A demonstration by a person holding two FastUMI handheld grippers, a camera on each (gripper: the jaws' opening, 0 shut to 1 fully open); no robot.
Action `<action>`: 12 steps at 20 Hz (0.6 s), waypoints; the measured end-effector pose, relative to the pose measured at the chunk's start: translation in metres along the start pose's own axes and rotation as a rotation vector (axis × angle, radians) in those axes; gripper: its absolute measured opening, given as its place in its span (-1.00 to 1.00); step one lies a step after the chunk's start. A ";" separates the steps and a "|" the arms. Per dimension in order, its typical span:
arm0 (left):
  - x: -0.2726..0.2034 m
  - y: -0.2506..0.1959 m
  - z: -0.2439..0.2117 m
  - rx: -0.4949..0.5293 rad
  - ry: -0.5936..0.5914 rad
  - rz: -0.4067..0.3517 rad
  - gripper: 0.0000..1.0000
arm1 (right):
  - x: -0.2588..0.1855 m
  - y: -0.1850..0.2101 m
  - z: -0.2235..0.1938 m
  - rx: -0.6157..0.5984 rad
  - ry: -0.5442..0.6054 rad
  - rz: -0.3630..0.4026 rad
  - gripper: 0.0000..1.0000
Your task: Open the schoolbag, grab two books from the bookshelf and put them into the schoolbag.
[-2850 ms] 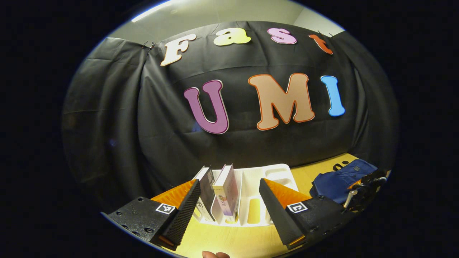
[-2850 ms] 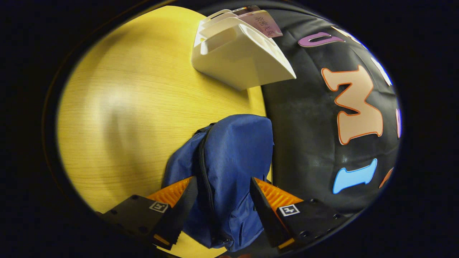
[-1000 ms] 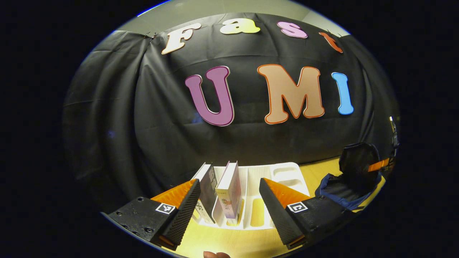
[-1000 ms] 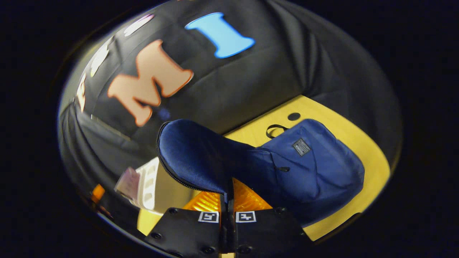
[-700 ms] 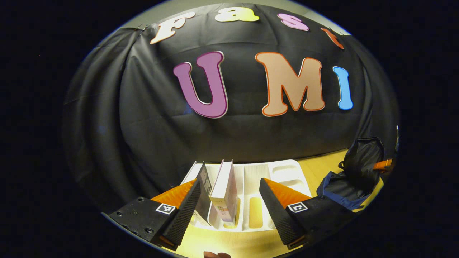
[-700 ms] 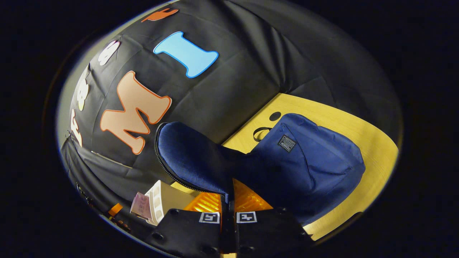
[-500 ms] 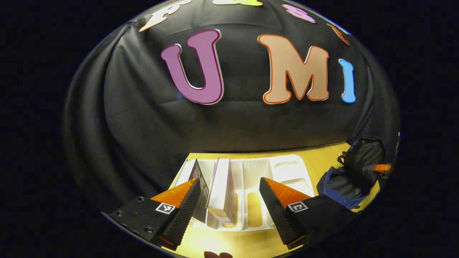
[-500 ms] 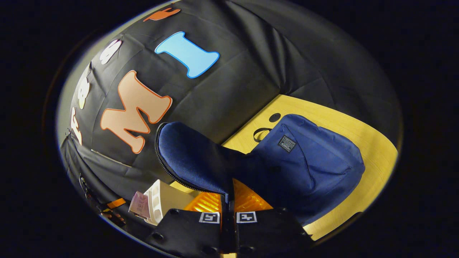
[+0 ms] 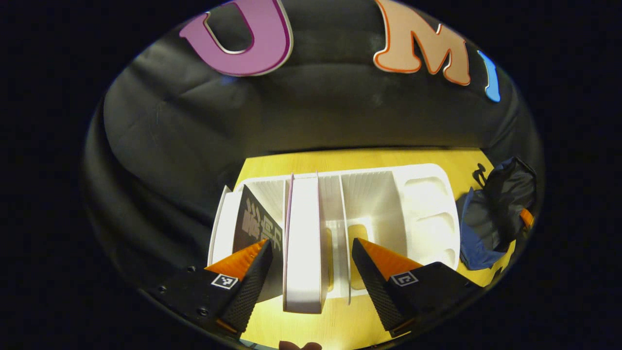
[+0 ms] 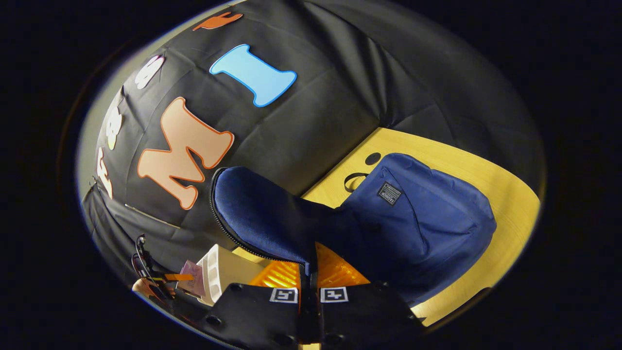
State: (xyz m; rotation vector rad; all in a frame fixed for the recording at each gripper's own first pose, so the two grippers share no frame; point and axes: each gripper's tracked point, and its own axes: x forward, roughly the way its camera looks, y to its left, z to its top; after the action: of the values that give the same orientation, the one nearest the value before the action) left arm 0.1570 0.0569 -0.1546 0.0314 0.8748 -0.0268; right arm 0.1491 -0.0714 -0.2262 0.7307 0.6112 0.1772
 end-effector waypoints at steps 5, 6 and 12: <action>0.012 0.005 -0.011 0.044 0.100 0.016 0.65 | 0.002 0.000 -0.001 0.004 0.003 0.003 -0.88; 0.009 0.004 -0.017 0.072 0.150 0.003 -0.12 | 0.003 0.000 -0.001 0.005 0.006 0.003 -0.94; 0.005 -0.003 -0.023 0.049 0.239 -0.022 -0.30 | 0.003 0.000 -0.002 0.008 0.003 0.004 -0.94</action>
State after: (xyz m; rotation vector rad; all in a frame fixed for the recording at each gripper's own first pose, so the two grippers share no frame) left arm 0.1423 0.0549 -0.1733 0.0716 1.1132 -0.0662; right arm 0.1502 -0.0686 -0.2287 0.7399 0.6134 0.1796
